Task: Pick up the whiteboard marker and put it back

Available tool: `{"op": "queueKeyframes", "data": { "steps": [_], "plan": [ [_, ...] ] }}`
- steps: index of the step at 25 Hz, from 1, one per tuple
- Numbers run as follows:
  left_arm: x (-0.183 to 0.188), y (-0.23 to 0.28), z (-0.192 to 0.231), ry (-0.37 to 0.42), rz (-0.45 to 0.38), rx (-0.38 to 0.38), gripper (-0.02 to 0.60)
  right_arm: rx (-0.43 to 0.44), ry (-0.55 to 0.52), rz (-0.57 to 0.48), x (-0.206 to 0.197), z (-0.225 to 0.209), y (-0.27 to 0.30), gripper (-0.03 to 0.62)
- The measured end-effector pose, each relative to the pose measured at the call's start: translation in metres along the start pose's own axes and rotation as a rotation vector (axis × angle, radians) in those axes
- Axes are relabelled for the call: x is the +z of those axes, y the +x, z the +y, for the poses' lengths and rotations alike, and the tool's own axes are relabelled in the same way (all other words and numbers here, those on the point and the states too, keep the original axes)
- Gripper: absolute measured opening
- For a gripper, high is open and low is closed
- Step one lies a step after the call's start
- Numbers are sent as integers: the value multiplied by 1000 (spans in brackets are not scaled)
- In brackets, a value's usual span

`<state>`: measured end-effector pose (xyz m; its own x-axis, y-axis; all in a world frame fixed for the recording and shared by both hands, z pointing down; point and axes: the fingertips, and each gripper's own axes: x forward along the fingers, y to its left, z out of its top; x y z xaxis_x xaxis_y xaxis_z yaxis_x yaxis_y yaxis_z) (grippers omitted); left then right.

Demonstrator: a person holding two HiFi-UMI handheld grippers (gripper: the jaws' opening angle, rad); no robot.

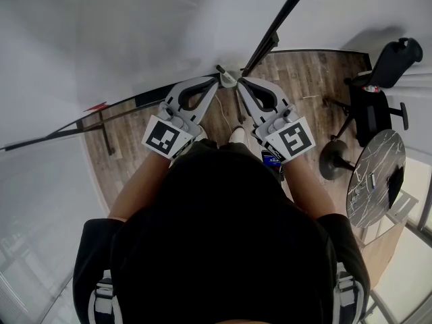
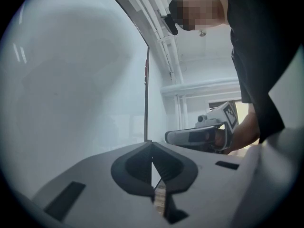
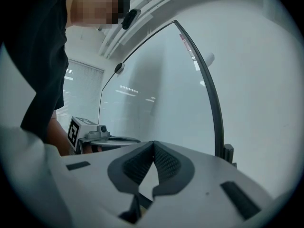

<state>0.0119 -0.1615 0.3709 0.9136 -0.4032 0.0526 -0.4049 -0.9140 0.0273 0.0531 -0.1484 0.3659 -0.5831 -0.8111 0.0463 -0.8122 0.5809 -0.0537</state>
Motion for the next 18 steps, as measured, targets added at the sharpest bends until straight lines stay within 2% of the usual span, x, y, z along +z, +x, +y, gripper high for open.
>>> {"op": "queueKeyframes", "data": {
  "steps": [5,18],
  "plan": [
    [-5,-2,0,-5,-29,-18,3,16,-6,14,-5,4,3,-2],
    [-8,-6,-5,-16,-8,-13,3,19,-3,24,-7,9,0,-2]
  ]
}}
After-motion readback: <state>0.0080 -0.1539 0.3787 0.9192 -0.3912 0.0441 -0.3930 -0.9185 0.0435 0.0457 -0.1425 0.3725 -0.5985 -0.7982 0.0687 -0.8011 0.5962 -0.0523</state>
